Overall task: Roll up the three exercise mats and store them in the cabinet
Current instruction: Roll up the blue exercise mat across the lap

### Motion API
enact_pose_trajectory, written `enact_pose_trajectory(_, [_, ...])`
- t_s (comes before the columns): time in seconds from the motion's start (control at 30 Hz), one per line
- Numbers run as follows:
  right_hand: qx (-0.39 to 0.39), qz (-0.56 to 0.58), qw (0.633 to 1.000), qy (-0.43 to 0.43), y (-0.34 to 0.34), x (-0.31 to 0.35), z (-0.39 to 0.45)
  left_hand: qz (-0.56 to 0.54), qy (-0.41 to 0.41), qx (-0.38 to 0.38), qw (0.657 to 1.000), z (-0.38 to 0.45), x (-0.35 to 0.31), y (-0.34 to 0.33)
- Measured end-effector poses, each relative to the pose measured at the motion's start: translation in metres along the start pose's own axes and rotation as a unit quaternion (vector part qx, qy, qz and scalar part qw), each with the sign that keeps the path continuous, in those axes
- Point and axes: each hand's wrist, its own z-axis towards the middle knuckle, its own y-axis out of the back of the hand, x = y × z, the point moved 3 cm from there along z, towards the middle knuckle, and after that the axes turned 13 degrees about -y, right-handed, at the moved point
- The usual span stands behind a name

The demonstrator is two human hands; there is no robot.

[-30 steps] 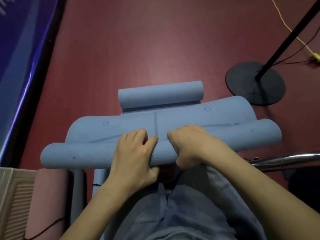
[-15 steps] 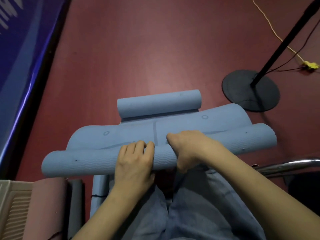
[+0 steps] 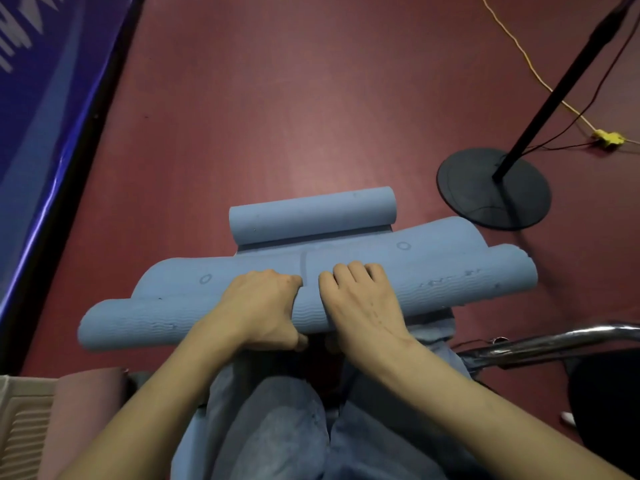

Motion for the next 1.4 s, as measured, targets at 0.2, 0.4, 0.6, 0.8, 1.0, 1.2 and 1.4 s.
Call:
enact_pose_trajectory(0.2, [0.137,-0.046,0.988,0.052,0.008,0.004,0.018,0.03,0.017,-0.105,0.994,-0.009,-0.003,-0.012])
enact_pose_trajectory(0.4, [0.244,-0.036,0.964,0.095,0.022,-0.001,0.044,0.051,-0.003,-0.234,0.971,-0.01,-0.006,-0.013])
enact_pose_trajectory(0.6, [0.441,-0.027,0.894,0.079,0.032,-0.006,0.079,0.135,0.015,-0.148,0.98,0.002,-0.013,-0.006])
enact_pose_trajectory(0.8, [0.435,-0.011,0.897,0.082,0.027,-0.004,0.082,0.141,0.009,-0.208,0.968,0.004,-0.005,-0.014])
enact_pose_trajectory(1.0, [0.329,0.058,0.94,0.073,0.018,-0.017,0.079,0.123,0.021,-0.123,0.985,0.016,-0.006,0.002])
enact_pose_trajectory(1.2, [0.209,0.022,0.975,0.065,0.027,-0.015,0.069,-0.004,0.005,0.012,1.0,0.034,0.013,0.022])
enact_pose_trajectory(1.4, [0.133,-0.042,0.99,0.037,0.014,0.007,0.061,-0.081,0.014,0.091,0.992,0.047,0.032,0.026])
